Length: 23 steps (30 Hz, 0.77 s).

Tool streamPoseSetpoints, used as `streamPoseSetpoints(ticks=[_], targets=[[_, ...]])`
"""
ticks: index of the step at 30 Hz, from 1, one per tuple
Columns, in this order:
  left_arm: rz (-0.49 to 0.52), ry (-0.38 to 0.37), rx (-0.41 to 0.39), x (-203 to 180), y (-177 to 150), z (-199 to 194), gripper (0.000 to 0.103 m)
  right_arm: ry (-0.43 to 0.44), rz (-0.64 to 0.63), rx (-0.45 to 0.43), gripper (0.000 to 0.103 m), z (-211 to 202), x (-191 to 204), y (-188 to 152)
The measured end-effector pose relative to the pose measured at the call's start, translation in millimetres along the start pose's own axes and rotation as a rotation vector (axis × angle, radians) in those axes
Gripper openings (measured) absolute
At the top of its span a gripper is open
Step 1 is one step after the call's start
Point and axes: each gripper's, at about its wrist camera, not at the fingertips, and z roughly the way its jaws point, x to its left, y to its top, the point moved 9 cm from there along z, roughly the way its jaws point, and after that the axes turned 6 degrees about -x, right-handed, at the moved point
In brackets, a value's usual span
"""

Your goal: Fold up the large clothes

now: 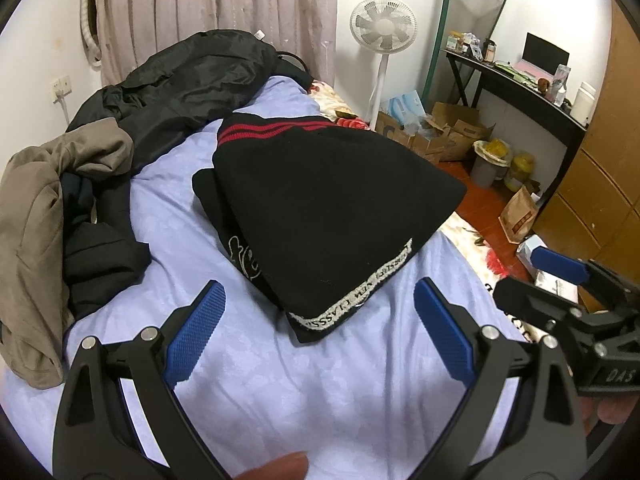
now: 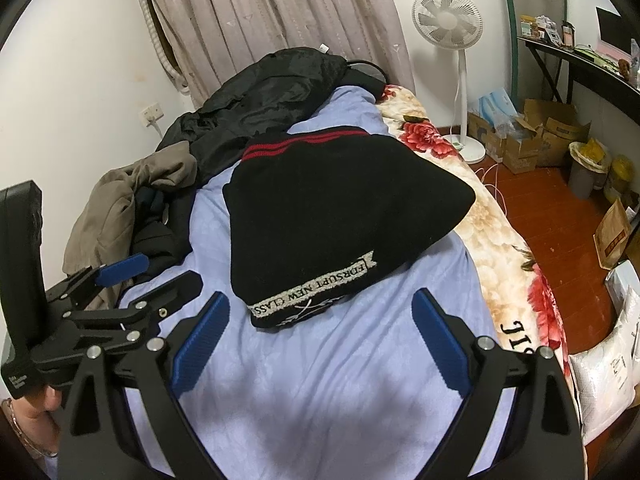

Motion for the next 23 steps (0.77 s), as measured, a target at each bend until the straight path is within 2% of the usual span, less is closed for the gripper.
streamPoseSetpoints(ticks=[7,10,18,23], targets=[[0.016,0.006,-0.007,-5,4,-5,0.093,-0.002,0.021,0.005,0.09,-1,-3,-6],[0.021,0.01,-0.051,-8,8,-16,0.093,-0.006,0.039,0.002,0.091,-3,-6,-9],[0.009,-0.008,-0.027,-2,4,-24,0.094,-0.001,0.041,-0.031,0.091,-17,-2,-6],[-0.069,0.036,-0.024,35,-7,-48,0.094,0.008,0.031,-0.013,0.091,-24,17,-9]])
